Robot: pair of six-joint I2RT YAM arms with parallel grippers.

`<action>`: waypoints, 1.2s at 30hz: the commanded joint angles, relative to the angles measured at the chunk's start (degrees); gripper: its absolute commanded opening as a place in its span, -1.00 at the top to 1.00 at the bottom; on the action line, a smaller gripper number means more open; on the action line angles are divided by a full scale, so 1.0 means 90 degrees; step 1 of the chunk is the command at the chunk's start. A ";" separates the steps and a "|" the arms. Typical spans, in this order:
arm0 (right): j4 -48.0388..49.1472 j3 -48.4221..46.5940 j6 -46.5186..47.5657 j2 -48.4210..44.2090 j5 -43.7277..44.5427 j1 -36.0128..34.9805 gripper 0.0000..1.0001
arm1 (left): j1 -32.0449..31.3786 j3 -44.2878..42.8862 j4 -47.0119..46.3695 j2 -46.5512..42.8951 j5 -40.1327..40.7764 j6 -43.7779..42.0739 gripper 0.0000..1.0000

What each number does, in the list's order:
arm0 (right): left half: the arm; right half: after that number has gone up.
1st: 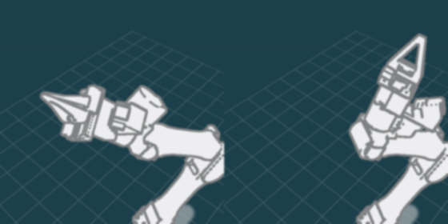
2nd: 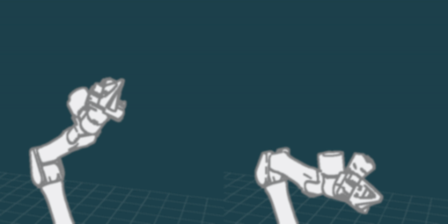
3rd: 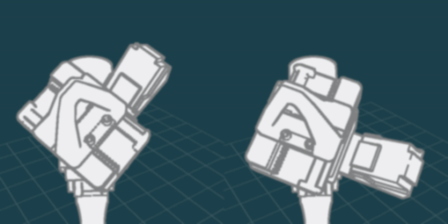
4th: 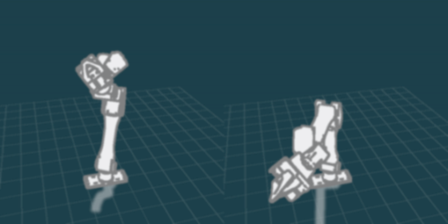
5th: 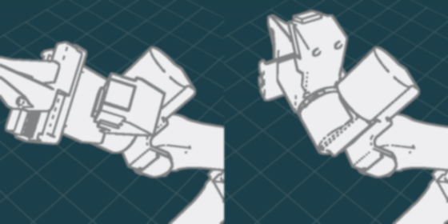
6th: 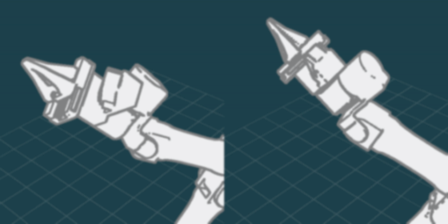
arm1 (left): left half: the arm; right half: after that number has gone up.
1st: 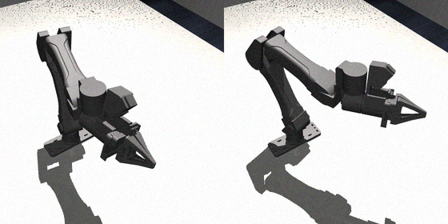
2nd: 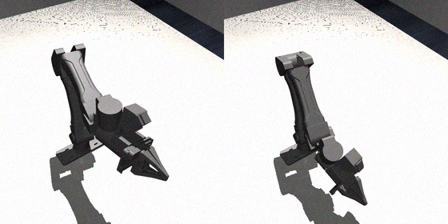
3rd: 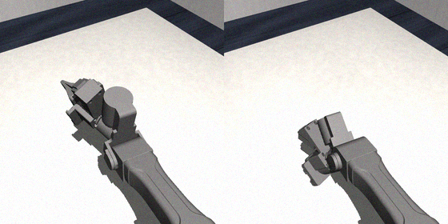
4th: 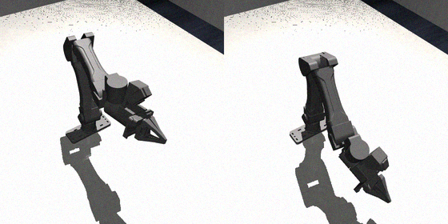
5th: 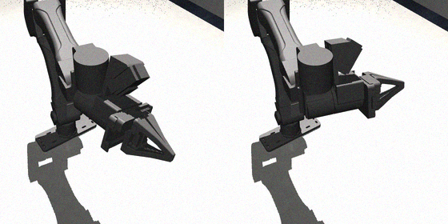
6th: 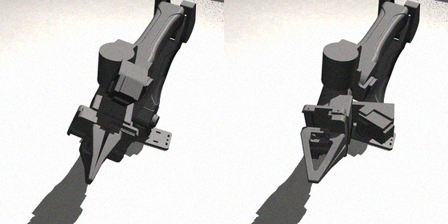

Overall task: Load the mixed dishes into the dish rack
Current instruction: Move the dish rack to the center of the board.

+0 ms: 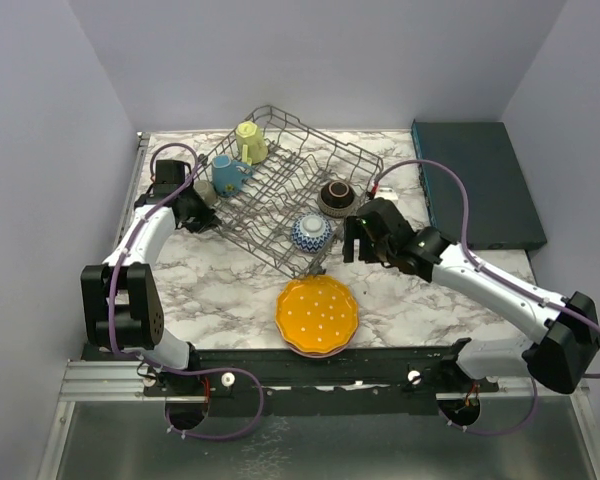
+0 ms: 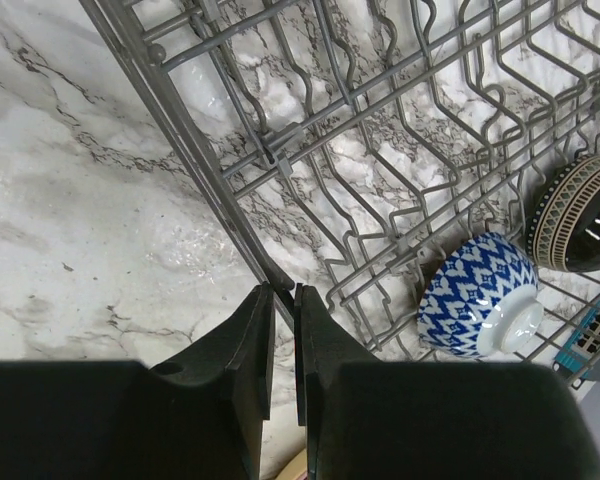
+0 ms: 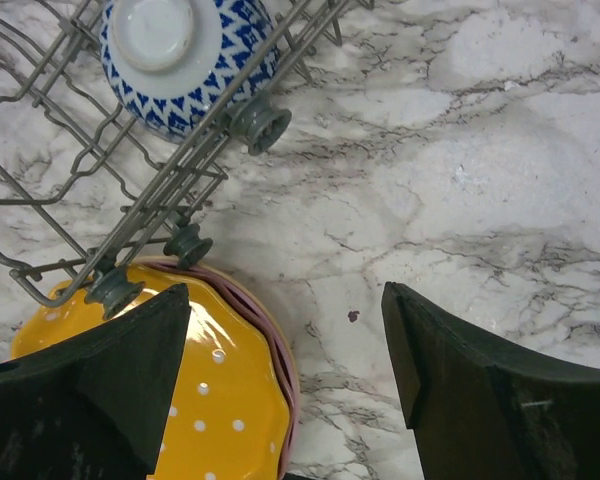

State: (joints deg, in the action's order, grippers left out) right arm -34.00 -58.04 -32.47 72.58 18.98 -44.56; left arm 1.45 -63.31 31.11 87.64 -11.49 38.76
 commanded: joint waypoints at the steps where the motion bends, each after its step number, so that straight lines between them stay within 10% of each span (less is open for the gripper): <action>1: 0.0241 -0.0517 0.0240 0.0300 0.0189 0.0099 -0.68 | 0.0238 -0.0173 -0.0071 -0.0312 0.0609 -0.0332 1.00; 36: 0.0985 -0.3740 0.0734 0.4252 -0.1131 0.2607 -0.65 | 0.0547 0.0081 -0.0236 -0.0158 0.0280 -0.0303 1.00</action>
State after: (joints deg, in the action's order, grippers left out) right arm -25.30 -87.24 -26.89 107.24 9.76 -22.06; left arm 6.04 -63.26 29.50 86.89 -9.69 37.06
